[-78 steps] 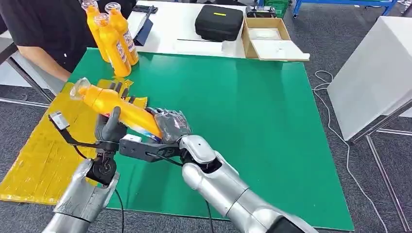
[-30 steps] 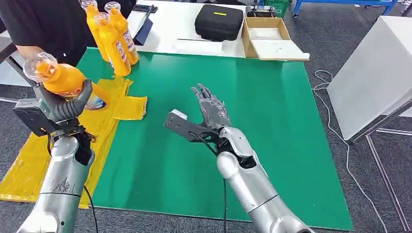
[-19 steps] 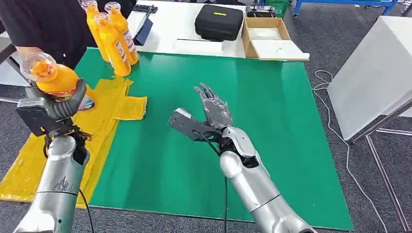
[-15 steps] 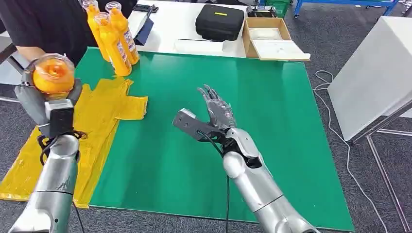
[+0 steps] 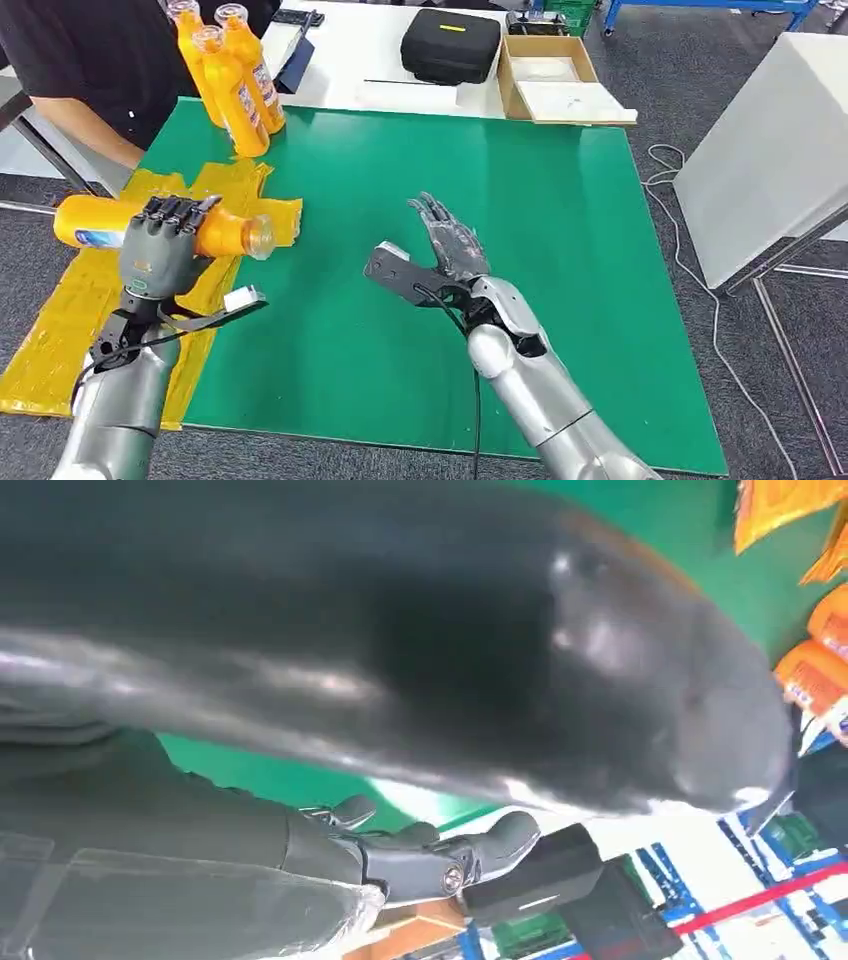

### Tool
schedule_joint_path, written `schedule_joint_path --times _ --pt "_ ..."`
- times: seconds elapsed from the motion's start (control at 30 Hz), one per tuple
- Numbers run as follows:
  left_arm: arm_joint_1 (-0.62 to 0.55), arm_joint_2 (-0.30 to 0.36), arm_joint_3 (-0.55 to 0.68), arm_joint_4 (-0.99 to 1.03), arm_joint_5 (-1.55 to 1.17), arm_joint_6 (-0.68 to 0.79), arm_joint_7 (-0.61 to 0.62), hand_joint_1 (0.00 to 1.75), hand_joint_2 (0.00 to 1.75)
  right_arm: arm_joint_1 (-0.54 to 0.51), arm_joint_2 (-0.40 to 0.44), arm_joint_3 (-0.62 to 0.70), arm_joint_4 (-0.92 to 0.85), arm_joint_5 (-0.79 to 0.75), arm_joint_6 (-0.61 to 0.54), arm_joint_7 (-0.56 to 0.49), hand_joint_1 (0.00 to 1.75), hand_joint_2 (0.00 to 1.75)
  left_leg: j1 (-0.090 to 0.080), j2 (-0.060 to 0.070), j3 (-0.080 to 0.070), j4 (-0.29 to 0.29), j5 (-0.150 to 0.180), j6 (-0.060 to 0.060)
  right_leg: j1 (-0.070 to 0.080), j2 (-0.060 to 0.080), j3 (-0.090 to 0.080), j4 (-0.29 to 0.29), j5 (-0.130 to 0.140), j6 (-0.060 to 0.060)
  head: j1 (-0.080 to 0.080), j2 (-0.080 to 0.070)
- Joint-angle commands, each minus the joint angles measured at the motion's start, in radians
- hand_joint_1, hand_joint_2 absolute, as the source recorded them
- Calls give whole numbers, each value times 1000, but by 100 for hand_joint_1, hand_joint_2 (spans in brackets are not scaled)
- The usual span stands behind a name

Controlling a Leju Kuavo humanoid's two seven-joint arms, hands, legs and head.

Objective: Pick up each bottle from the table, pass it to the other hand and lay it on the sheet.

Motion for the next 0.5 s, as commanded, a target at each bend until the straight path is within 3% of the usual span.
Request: schedule_joint_path --times 0.03,0.07,0.1,0.33,0.37,0.5 --pt "52 -30 81 55 -50 3 -2 175 175 -111 16 87 113 -21 24 -15 0 0 0 3 7 0 -3 -3 0 2 6 1 -3 -2 0 0" --pt "70 13 2 60 -17 3 49 175 175 -115 20 92 119 -17 30 -21 0 0 0 1 4 -1 -1 -2 0 1 3 0 -1 -1 0 0" --pt "64 -28 64 69 -67 3 9 175 175 -115 22 95 124 -18 29 -22 0 0 0 1 6 0 -2 -3 0 1 5 0 -2 -2 0 0" --pt "49 -40 74 126 -102 3 14 175 175 -117 31 102 127 -18 31 -21 0 0 0 -1 12 0 -5 -5 0 -1 11 2 -6 -3 0 0" --pt "64 -45 30 132 -126 3 66 175 175 -117 38 105 127 -18 30 -19 0 0 0 -1 6 -1 -2 -3 0 0 5 0 -2 -2 0 0" --pt "60 -41 27 182 -139 3 85 175 175 -92 19 131 80 -29 28 -16 0 0 0 -3 9 0 -3 -4 0 -2 9 1 -4 -2 0 0"
